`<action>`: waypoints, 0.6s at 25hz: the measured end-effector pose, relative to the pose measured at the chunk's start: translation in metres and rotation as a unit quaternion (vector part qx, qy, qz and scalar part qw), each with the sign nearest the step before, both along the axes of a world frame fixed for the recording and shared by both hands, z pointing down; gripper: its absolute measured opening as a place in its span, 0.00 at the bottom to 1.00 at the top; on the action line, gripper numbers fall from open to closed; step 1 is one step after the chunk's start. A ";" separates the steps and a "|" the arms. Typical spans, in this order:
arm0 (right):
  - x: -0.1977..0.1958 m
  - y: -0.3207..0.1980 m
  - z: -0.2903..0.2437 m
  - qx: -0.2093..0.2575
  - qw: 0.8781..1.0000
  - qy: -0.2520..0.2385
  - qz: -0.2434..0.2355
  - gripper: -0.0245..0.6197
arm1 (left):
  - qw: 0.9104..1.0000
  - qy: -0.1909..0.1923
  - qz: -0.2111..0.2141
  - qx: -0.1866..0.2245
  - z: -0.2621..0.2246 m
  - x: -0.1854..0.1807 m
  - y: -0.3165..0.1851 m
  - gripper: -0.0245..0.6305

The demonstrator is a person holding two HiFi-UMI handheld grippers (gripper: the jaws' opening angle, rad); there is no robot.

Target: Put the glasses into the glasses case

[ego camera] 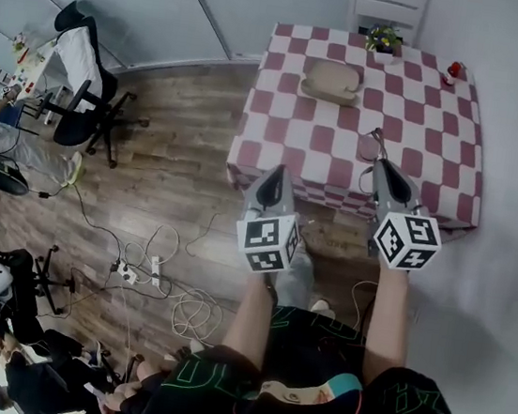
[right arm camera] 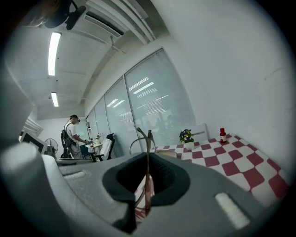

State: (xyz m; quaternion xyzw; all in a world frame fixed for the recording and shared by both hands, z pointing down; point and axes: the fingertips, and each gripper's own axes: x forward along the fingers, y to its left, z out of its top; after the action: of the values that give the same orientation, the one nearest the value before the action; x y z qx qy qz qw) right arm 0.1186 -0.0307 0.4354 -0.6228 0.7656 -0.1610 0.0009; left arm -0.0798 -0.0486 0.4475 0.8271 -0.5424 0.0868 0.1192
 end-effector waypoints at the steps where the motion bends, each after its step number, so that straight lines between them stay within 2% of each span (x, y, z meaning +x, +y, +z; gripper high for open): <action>1: -0.001 -0.006 0.003 -0.004 1.000 0.001 0.002 0.07 | 1.000 0.001 0.001 -0.004 0.004 -0.001 -0.007 0.05; 5: 0.001 -0.036 0.005 -0.013 1.000 0.011 0.010 0.07 | 1.000 0.013 0.005 -0.016 0.012 -0.001 -0.039 0.05; 8: -0.004 -0.061 -0.001 -0.009 1.000 0.020 0.013 0.07 | 1.000 0.019 0.001 -0.009 0.007 -0.010 -0.068 0.05; 12: -0.011 -0.099 -0.022 0.013 0.999 0.046 0.004 0.07 | 0.998 0.051 -0.016 0.010 -0.003 -0.021 -0.105 0.05; 15: -0.021 -0.131 -0.039 0.031 0.998 0.053 0.002 0.07 | 0.997 0.062 -0.031 0.020 -0.009 -0.040 -0.129 0.05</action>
State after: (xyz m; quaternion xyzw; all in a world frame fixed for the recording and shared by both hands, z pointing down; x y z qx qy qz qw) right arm 0.0978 -0.1612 0.3959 -0.6318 0.7679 -0.1039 -0.0195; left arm -0.1196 -0.1780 0.4385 0.8160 -0.5608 0.0211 0.1385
